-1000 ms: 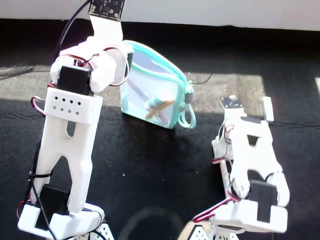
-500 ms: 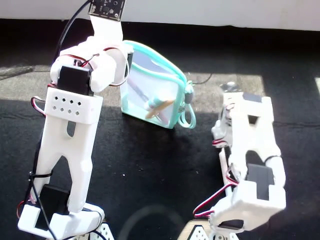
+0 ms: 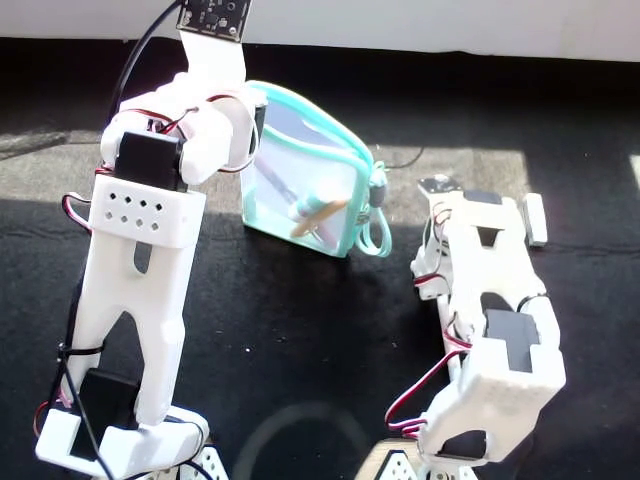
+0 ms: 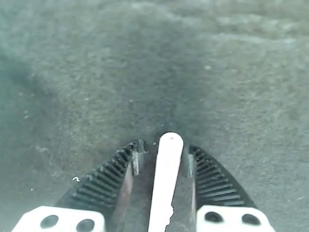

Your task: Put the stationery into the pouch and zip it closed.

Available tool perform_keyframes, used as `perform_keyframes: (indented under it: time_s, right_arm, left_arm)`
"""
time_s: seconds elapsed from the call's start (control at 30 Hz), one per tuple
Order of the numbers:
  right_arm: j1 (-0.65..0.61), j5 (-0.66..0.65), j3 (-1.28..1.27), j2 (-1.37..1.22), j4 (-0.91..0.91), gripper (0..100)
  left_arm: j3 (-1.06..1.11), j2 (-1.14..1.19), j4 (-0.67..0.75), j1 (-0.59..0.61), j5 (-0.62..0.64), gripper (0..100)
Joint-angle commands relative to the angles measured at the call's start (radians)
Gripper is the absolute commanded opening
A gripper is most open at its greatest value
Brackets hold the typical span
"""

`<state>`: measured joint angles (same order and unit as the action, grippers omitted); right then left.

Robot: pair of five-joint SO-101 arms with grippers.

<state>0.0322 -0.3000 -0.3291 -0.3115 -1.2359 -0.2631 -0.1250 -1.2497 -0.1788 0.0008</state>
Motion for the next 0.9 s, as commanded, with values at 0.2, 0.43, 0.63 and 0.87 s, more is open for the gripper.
perform_keyframes:
  time_s: [0.2, 0.43, 0.63, 0.87]
  right_arm:
    - [0.068, -0.011, 0.03, 0.012, 0.035, 0.6]
    - [0.051, -0.003, 0.05, 0.553, -0.094, 0.6]
    - [-0.09, 0.104, 0.219, 1.044, -0.053, 0.6]
    - [-0.271, 0.31, 0.404, 1.115, 0.22, 0.6]
  left_arm:
    - [0.008, 0.001, -0.005, -0.027, -0.008, 1]
    - [0.013, 0.007, -0.002, -0.033, -0.008, 1]
    - [0.013, 0.007, -0.002, -0.035, -0.008, 1]
    - [0.013, 0.007, -0.005, -0.036, -0.008, 1]
